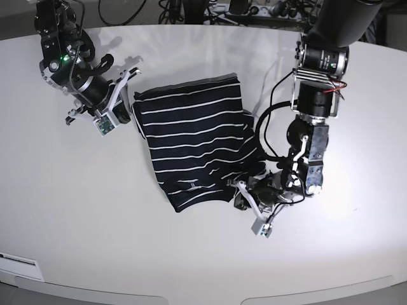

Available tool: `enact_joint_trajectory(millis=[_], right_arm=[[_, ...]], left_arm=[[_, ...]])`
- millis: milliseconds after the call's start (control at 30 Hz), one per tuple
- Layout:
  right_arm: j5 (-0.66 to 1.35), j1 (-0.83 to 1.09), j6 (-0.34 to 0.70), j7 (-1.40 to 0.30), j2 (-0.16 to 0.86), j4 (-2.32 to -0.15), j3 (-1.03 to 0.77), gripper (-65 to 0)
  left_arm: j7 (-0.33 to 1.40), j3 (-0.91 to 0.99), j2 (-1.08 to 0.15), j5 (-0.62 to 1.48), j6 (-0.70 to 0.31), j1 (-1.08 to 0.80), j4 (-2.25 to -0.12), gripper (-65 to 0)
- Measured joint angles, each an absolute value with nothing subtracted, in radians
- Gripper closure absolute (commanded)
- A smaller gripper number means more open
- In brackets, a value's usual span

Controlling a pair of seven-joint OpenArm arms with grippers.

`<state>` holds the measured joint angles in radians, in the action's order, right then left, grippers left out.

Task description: Fold the T-shirt properly

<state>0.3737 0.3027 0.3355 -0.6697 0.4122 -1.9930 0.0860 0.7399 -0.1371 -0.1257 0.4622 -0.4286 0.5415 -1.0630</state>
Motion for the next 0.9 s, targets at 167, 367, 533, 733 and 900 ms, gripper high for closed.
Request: enact_joint_trajectory(millis=[167,367,533,733,900], right_arm=[[0.582,0.242,0.358,-0.624,0.412,-2.016,-0.008,0.0],[0.992,0.252,0.696,-0.685,0.408,-2.017,-0.197,0.0],[1.26,0.285,0.69,-0.843,0.408,-2.017,-0.352,0.0],[1.459,0.415,0.693,-0.995,0.403,-2.019,-0.548,0.0],[1.453,0.511,0.693,-1.075,0.402,-2.02,-0.694,0.0]], left_arm=[[0.887,-0.138,-0.172,0.933,-0.69,0.562,-1.068,0.0],[1.229,-0.138,-0.245,1.473,-0.689,0.542,-1.066,0.0],[1.385,-0.031,-0.255,1.458,-0.689,0.487,-1.121,0.0],[1.379,0.028,-0.287,1.451,-0.69,0.341,-1.342,0.0],[1.39,0.066,-0.282,1.456,-0.69,0.18,-1.643,0.0]])
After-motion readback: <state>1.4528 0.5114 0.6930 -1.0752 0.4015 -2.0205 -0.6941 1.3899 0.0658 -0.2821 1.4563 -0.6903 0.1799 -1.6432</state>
